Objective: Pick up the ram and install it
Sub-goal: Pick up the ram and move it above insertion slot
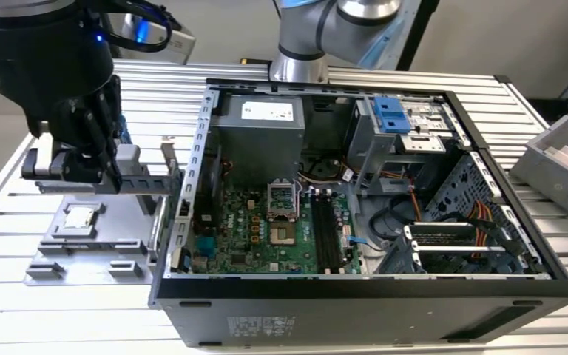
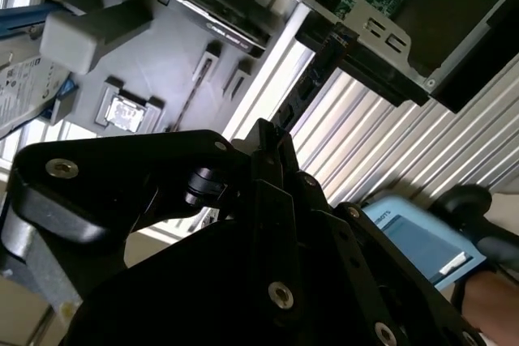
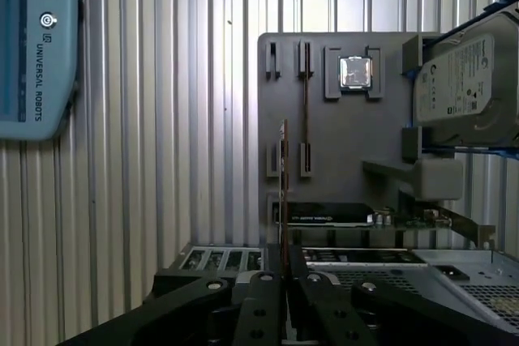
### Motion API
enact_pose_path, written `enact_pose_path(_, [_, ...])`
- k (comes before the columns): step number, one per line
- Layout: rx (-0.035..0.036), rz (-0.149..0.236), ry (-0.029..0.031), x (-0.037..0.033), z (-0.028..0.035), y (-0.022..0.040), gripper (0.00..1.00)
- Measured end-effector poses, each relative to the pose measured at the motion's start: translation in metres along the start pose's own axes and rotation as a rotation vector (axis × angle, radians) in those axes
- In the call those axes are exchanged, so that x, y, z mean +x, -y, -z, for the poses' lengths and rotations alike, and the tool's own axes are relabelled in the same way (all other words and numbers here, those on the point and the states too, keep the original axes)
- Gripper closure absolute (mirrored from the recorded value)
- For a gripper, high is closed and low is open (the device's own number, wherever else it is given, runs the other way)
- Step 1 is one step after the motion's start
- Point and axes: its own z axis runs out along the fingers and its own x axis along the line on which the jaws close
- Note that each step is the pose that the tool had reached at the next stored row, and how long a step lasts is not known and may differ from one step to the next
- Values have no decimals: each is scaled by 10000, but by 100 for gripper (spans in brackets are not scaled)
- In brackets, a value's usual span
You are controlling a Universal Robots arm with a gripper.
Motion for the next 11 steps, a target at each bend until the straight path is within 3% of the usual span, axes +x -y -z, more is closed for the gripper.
enact_pose_path(11, [-7, 0, -1, -3, 6, 194, 100])
